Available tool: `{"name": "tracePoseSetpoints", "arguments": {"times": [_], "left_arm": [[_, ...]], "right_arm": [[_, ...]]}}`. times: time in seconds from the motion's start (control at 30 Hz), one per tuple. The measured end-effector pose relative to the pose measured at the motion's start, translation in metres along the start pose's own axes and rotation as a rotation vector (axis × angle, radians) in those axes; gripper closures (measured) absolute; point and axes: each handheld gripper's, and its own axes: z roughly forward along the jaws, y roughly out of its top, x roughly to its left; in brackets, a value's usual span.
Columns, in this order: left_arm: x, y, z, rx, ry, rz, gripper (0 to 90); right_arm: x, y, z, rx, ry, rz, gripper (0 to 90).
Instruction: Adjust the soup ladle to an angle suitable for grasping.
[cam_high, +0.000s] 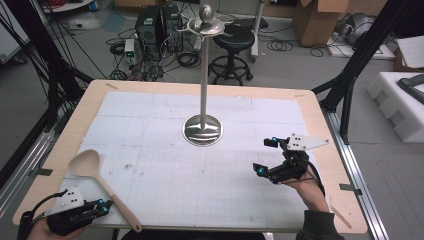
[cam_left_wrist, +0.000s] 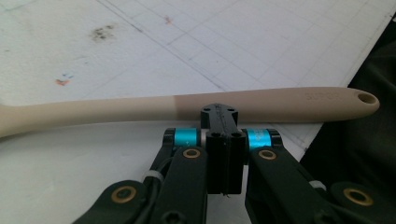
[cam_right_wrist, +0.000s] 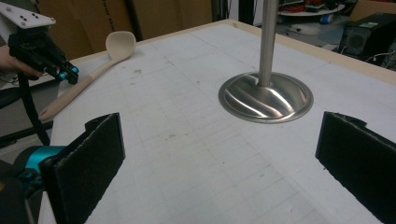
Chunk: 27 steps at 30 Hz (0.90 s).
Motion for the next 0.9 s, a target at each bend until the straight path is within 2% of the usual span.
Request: {"name": "tracePoseSetpoints", "arguments": {"times": [0.1,0.37,0.63,0.73,0.9], "left_arm": [[0.002,-0.001,0.003,-0.005,-0.018,-0.007,89.9],[0.004,-0.002,0.006,-0.031,-0.024,0.001,90.0],[0.003,-0.001,0.006,-0.021,-0.022,0.000,89.8],[0.000,0.000,0.005,-0.013,-0.009,0.006,89.9],[-0.007,-0.001,0.007,-0.010,-0.027,0.020,90.0]], "right_arm": [[0.000,0.000,-0.001,-0.007,-0.003,0.002,0.3],[0.001,0.000,0.001,0.002,0.000,0.002,0.4],[0.001,0.000,0.000,-0.003,-0.002,0.006,0.3],[0.000,0.000,0.000,0.001,-0.001,0.003,0.3],[0.000,0.000,0.000,0.002,-0.004,0.007,0.4]]}}
